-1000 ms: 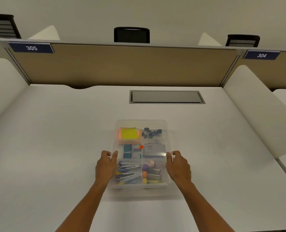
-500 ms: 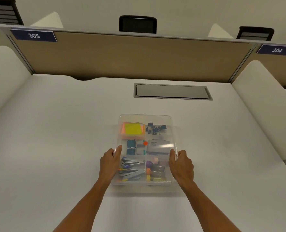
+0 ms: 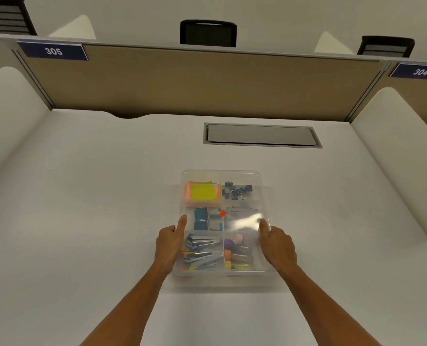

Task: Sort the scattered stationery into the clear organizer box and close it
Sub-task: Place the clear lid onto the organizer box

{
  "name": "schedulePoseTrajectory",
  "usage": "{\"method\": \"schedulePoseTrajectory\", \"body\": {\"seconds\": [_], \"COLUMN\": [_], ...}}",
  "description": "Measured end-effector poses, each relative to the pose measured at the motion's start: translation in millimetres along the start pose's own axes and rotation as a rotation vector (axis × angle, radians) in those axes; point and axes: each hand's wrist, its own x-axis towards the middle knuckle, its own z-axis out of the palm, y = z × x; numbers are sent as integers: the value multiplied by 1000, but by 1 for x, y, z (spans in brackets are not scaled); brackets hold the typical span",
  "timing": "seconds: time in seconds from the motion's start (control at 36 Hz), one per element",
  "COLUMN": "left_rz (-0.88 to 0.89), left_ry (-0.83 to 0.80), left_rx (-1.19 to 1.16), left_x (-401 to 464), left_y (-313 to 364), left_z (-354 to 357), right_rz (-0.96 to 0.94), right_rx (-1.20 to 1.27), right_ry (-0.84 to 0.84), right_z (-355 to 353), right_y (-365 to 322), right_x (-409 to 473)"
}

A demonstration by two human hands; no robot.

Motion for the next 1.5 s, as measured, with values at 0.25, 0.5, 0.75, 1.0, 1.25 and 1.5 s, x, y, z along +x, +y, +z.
{"method": "schedulePoseTrajectory", "body": {"seconds": [0.25, 0.5, 0.75, 1.0, 1.25, 1.5], "left_rz": [42, 146, 178, 163, 553, 644], "left_ry": [-100, -14, 12, -16, 178, 12], "left_rx": [180, 167, 241, 45, 525, 936], "left_x": [12, 48, 70, 83, 86, 92], "left_y": [3, 44, 62, 52, 83, 83], "left_z": [-13, -20, -1, 5, 11, 32], "right_rz": [62, -23, -239, -300, -483, -486], "right_rx": [3, 89, 49, -45, -268, -421], "right_ry": [-110, 52, 123, 53, 243, 35], "right_z": [-4, -15, -6, -1, 4, 17], "right_y": [2, -25, -35, -29, -52, -75], "right_x": [6, 24, 47, 55, 75, 95]}}
